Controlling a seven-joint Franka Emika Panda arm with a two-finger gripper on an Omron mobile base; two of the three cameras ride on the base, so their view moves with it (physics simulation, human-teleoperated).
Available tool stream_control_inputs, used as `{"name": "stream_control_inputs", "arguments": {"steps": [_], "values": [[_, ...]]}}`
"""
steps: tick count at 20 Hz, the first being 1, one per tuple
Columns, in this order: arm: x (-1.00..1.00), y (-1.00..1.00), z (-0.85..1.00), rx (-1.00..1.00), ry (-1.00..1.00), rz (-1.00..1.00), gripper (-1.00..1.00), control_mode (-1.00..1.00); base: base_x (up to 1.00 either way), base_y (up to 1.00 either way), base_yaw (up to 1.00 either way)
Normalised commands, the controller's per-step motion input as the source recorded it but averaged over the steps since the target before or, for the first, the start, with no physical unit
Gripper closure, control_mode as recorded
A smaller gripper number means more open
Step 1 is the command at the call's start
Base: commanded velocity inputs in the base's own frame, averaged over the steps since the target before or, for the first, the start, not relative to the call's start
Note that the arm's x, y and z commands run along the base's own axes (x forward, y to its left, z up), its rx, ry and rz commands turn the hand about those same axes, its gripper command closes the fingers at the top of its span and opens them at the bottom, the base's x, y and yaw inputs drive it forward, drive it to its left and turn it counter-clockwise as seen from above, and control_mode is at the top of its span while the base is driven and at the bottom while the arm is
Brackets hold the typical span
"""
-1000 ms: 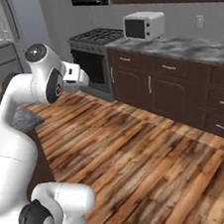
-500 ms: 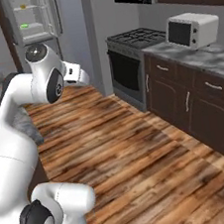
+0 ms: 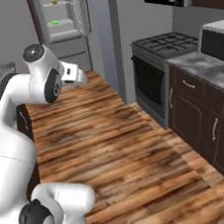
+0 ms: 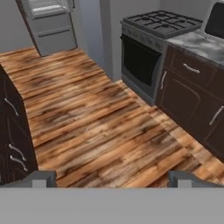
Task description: Take the cheese, shrimp, and corn from the fridge and place them on the plate on the dining counter to create an appetizer plate.
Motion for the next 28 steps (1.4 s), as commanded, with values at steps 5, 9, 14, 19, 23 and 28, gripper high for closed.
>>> {"name": "stream_control_inputs", "arguments": {"steps": [5, 9, 14, 19, 23, 28], "values": [[0.0, 0.0, 0.0, 0.0, 0.0, 0.0, -1.0, 1.0, 1.0, -0.49, 0.34], [0.0, 0.0, 0.0, 0.0, 0.0, 0.0, -1.0, 1.0, 1.0, -0.51, 0.36], [0.0, 0.0, 0.0, 0.0, 0.0, 0.0, -1.0, 1.0, 1.0, -0.47, 0.34], [0.0, 0.0, 0.0, 0.0, 0.0, 0.0, -1.0, 1.0, 1.0, -0.45, 0.31], [0.0, 0.0, 0.0, 0.0, 0.0, 0.0, -1.0, 1.0, 1.0, -0.4, 0.25], [0.0, 0.0, 0.0, 0.0, 0.0, 0.0, -1.0, 1.0, 1.0, -0.35, 0.17]]}}
